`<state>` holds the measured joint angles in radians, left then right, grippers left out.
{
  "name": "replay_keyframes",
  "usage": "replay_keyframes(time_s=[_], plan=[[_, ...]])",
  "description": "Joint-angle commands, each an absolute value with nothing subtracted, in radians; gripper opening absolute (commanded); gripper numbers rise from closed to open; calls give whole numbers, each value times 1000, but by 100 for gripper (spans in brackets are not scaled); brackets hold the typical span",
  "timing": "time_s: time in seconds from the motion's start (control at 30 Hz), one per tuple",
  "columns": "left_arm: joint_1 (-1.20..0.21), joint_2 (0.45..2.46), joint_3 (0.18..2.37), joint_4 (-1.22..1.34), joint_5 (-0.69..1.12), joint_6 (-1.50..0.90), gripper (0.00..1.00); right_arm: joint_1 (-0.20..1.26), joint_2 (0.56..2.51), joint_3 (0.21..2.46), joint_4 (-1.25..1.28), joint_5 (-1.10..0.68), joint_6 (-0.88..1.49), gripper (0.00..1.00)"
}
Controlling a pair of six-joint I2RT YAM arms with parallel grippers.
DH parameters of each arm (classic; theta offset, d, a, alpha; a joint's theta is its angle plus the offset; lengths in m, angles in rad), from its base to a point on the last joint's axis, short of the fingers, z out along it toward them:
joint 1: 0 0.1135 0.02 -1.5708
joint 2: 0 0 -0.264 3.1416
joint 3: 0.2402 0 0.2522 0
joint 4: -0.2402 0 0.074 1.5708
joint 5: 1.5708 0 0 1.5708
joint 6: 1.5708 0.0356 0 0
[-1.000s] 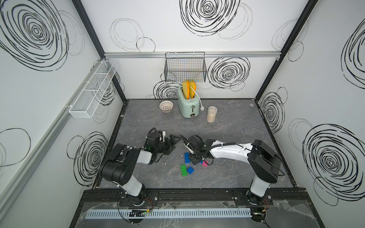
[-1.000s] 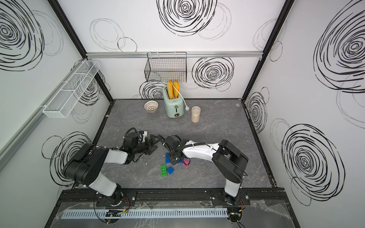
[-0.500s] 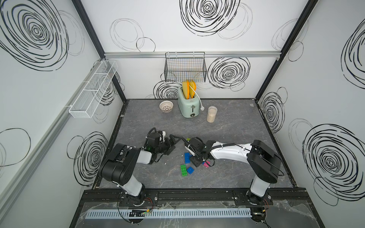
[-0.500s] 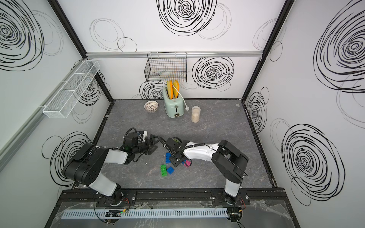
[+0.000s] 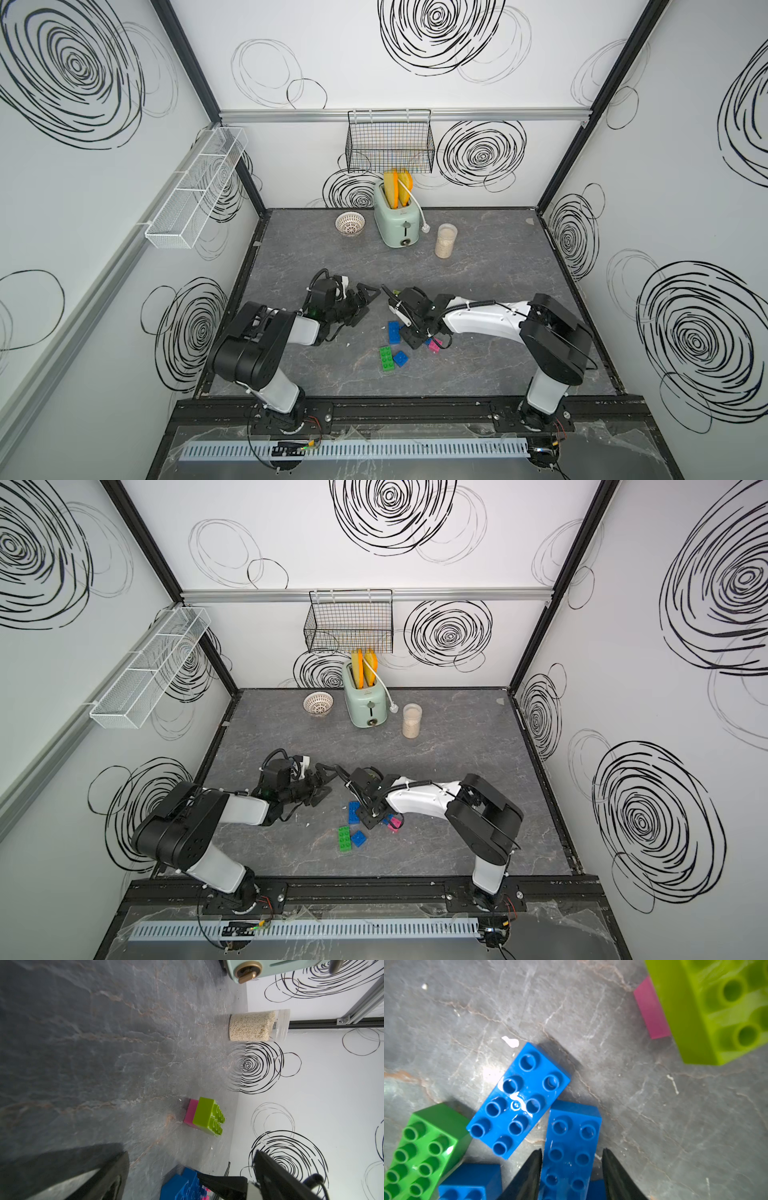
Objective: Assemble a heart with lego
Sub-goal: Pick up the lego brick from the center of the board.
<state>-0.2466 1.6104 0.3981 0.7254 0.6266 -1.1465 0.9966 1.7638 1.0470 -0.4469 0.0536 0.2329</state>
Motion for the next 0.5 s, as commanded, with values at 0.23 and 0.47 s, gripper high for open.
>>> replay_keyframes(time_s=[0.23,0.47], plan=[[-253,1621,405,747,622,-1132,98,982,1765,1071,-447,29,207,37],[-296,1646,425,759,608,-1148,98,966,1674,1091,-523,-1,119,32]])
